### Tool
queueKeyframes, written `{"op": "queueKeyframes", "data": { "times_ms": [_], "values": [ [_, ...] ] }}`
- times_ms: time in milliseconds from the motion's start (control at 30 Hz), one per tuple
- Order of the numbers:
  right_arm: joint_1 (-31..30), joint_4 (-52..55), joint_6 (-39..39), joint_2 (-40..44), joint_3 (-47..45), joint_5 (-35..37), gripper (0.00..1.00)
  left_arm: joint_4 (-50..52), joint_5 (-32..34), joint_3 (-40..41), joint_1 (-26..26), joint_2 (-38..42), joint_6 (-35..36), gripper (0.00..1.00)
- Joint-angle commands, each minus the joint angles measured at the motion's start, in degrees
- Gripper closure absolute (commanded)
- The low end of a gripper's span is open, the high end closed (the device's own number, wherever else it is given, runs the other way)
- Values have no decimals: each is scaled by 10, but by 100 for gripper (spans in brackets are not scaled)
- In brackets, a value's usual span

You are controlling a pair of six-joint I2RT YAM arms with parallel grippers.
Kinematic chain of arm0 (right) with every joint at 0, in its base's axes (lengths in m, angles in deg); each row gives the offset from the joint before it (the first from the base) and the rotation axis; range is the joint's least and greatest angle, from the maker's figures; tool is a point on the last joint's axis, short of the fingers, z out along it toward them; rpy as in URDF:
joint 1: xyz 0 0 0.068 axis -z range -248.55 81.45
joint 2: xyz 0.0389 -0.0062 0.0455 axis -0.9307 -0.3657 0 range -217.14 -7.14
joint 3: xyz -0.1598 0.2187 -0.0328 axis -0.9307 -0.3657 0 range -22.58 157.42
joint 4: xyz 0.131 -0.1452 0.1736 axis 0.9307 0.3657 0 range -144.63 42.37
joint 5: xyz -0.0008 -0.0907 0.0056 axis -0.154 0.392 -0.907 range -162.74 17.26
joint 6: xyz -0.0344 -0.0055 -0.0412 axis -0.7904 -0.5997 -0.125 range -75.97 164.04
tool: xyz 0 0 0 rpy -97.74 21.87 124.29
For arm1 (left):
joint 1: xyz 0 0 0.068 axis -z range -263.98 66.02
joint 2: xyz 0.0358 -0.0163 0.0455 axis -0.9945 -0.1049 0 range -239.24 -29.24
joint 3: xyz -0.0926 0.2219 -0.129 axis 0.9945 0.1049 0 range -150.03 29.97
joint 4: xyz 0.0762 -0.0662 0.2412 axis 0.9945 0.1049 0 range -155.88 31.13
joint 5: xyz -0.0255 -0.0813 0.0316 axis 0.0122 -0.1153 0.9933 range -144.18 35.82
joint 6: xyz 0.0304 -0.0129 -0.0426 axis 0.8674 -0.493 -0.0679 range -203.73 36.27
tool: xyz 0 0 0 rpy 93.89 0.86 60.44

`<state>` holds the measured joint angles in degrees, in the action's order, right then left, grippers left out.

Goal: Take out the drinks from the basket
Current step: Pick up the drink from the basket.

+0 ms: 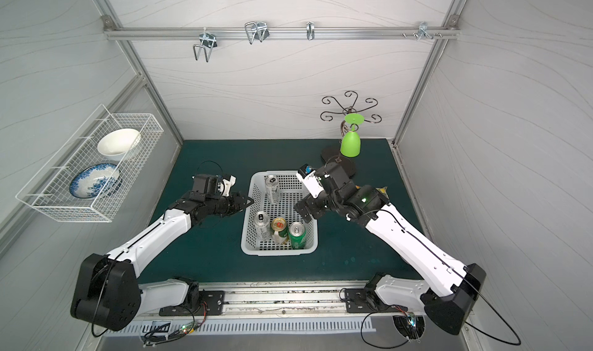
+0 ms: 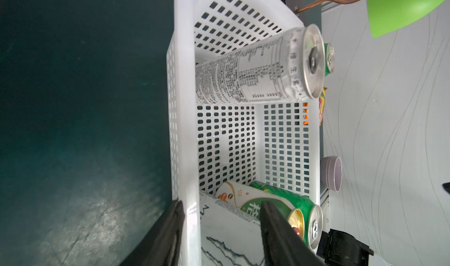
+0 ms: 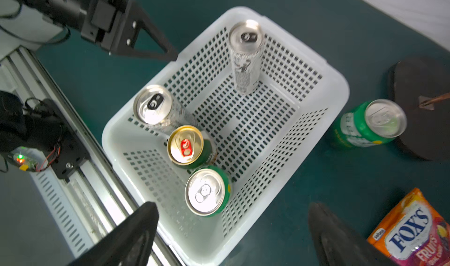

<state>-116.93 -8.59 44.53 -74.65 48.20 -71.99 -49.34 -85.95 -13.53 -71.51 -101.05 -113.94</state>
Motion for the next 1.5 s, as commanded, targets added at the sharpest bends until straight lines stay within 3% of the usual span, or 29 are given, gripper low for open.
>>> {"op": "queueKeyframes", "data": {
  "times_ms": [0,233,633,933,1267,1467],
  "values": [
    [-35,28,26,-7,-17,30,1,-5,-13,14,2,10,2,47],
    [-81,4,48,-46,-49,48,1,-31,-27,44,3,8,-14,52],
    [-86,-71,71,-121,-101,47,2,-36,-26,62,3,9,-13,54],
    [-86,-95,80,-164,-110,44,14,-34,-25,63,2,7,-11,55],
    [-95,-90,98,-156,-128,41,19,-34,-22,63,2,3,-10,55],
    [-98,-76,101,-145,-120,44,30,-34,-20,63,3,2,-10,55]
  ]
}}
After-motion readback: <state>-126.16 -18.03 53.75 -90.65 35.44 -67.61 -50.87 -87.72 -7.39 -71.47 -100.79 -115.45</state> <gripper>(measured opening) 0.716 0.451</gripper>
